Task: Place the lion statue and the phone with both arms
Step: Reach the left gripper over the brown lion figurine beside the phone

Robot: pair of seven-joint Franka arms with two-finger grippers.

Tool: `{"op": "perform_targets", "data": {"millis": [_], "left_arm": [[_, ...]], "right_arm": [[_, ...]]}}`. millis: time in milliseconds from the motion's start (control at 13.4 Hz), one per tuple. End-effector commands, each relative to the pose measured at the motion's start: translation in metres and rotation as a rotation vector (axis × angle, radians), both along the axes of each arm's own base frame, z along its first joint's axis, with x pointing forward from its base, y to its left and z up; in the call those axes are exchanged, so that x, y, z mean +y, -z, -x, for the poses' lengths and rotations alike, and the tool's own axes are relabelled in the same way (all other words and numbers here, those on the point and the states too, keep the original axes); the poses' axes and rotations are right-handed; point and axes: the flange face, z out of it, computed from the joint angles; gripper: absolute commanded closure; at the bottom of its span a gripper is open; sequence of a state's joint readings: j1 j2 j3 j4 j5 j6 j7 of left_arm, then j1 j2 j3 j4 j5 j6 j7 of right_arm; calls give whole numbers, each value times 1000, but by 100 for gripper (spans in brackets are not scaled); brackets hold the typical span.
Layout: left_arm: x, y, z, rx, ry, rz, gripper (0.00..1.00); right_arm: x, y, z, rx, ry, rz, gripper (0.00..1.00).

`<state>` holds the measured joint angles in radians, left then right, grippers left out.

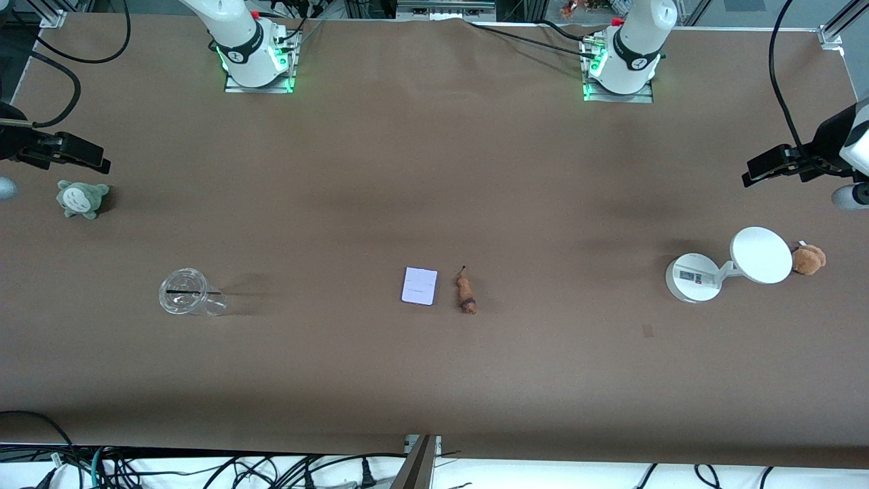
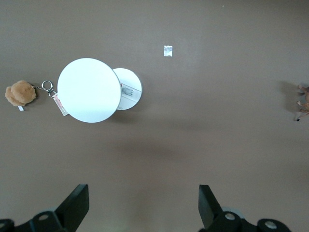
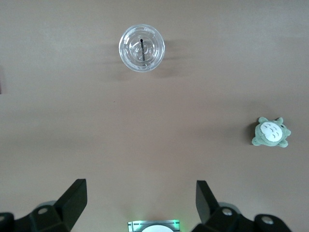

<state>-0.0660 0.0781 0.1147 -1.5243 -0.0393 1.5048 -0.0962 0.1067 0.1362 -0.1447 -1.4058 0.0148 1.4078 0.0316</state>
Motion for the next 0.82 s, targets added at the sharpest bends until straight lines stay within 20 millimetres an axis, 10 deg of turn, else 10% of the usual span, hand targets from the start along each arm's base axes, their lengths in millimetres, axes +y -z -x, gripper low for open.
{"op": "perform_targets", "data": {"millis": [0, 298, 521, 744], "left_arm": [[3, 2, -3, -4, 13, -14, 0], [-1, 2, -4, -4, 21, -14, 0], [-15, 58, -18, 115, 43, -15, 0], [-9, 56, -18, 104, 95, 21, 0]], "right_arm": [[-3, -3, 1, -9, -6, -21, 0], [-2, -3, 1, -9, -6, -21, 0], [-3, -3, 1, -9, -4, -21, 0], [-2, -3, 1, -9, -6, -21, 0]]}}
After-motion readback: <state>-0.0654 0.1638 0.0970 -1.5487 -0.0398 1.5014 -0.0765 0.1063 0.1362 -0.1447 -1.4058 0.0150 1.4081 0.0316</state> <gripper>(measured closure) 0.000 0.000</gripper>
